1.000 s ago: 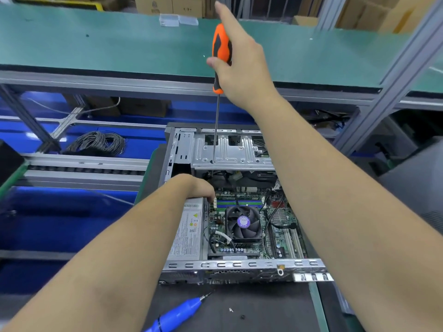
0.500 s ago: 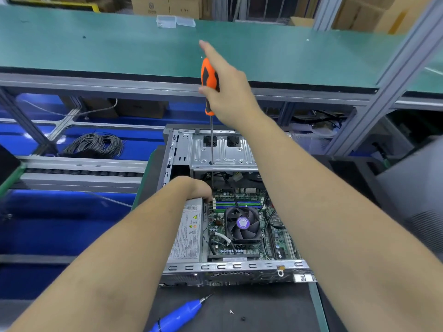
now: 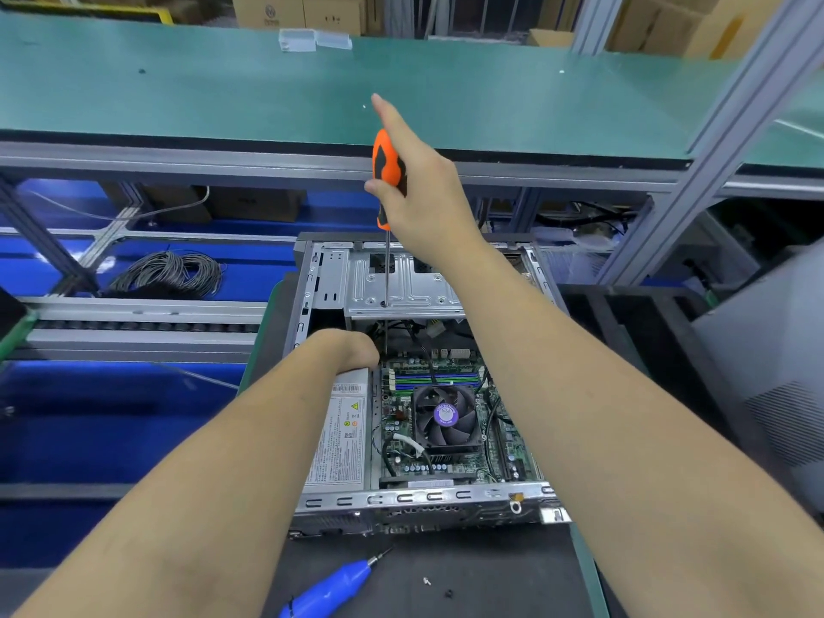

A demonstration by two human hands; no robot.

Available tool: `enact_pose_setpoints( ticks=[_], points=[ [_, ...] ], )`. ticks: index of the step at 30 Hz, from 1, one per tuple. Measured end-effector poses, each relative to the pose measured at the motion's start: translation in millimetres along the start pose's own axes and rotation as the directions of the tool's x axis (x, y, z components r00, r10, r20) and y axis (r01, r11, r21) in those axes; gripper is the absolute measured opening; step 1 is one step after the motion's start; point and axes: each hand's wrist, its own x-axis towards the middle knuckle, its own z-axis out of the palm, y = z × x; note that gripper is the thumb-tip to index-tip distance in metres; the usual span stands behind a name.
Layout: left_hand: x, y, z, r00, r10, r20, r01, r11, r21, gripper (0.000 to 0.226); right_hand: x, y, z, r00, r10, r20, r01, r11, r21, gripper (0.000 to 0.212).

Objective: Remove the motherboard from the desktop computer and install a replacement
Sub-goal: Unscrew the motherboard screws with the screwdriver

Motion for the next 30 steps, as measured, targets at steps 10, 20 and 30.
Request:
enact_pose_setpoints(
  ticks=[10, 20, 30],
  points=[
    [11.0, -2.9, 2.5, 1.0, 0.02, -0.007, -0.02, 1.0, -0.022, 0.016, -6.5, -0.9, 3.7, 1.0, 0.002, -0.023, -0.002, 1.0, 0.012, 0.078],
    [19.3, -5.6, 3.8, 0.999, 0.015, -0.04, -0.017, 0.998, -0.063, 0.012, -11.1, -2.1, 8.1, 1.0, -0.006, -0.019, 0.006, 1.0, 0.013, 0.077],
    [26.8, -10.2, 5.4, 0.999, 0.024, -0.039, -0.027, 0.998, -0.063, 0.024, -14.1, -2.8, 7.9, 0.998, 0.009, -0.057, -0.007, 0.999, 0.043, 0.076]
  ],
)
